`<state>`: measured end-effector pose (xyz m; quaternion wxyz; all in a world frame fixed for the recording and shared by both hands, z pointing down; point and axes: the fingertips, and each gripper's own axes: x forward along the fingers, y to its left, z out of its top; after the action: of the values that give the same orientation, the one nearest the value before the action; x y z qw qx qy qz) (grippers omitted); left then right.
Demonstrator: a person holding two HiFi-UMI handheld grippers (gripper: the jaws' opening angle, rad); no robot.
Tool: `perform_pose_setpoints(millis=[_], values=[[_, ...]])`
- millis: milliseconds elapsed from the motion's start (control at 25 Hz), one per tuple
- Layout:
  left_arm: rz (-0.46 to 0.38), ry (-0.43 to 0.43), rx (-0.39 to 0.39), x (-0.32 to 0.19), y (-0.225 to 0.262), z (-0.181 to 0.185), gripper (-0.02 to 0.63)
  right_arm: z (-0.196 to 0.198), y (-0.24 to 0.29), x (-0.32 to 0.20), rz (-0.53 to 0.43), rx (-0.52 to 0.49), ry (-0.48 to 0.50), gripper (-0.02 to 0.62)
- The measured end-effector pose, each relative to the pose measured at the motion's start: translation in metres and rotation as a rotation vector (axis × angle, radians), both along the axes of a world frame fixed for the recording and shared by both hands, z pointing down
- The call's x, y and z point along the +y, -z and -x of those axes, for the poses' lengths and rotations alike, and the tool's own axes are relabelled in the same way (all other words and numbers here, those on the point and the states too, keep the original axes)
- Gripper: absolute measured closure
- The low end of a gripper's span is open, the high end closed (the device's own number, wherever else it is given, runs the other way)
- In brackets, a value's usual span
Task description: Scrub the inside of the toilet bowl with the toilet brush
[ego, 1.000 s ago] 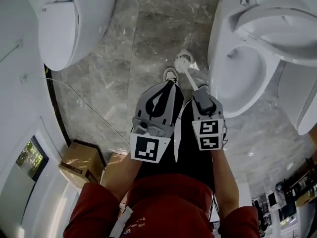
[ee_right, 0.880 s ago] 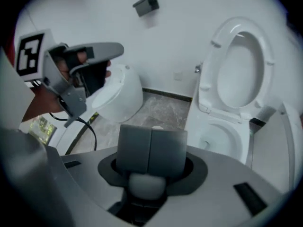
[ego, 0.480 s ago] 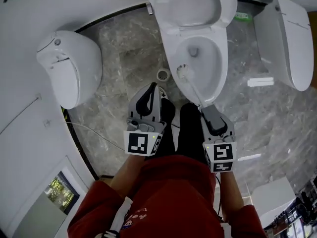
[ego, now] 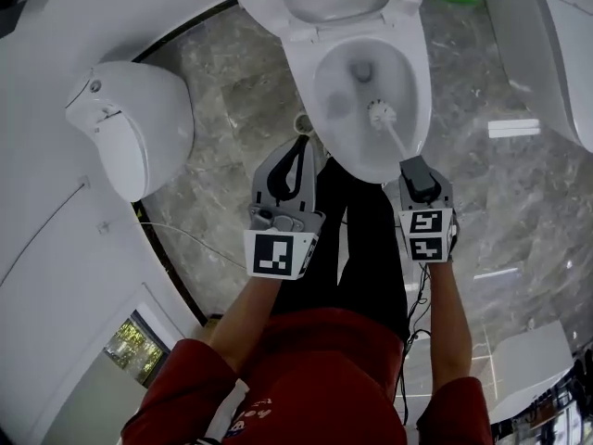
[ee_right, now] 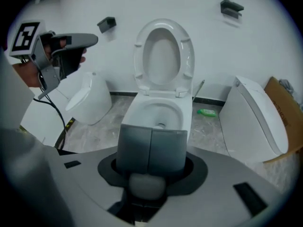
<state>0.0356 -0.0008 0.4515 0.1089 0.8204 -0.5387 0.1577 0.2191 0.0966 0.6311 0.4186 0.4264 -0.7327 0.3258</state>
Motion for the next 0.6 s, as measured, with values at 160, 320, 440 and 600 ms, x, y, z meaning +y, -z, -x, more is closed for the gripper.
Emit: perform_pose_setpoints(millis=[160, 320, 440, 600], values=[[0.069, -0.057, -0.012, -0.004, -0.050, -0.005, 0.606, 0.006, -0.067, 0.001, 0.042, 0.042, 0.052, 0.433], [0.095, -0.085, 0.003, -0.004, -0.091, 0.004, 0.606, 0.018, -0.089, 0.002, 0.030, 0.116, 0.123, 0.436], [0.138, -0.072, 0.014, -0.001, -0.123, 0.018, 0.606, 0.044, -0.095, 0.010, 0.049, 0.107, 0.133, 0.437], [0.159, -0.034, 0.041, -0.002, -0.143, 0.036, 0.606, 0.089, -0.092, 0.003, 0.024, 0.020, 0.134, 0.437]])
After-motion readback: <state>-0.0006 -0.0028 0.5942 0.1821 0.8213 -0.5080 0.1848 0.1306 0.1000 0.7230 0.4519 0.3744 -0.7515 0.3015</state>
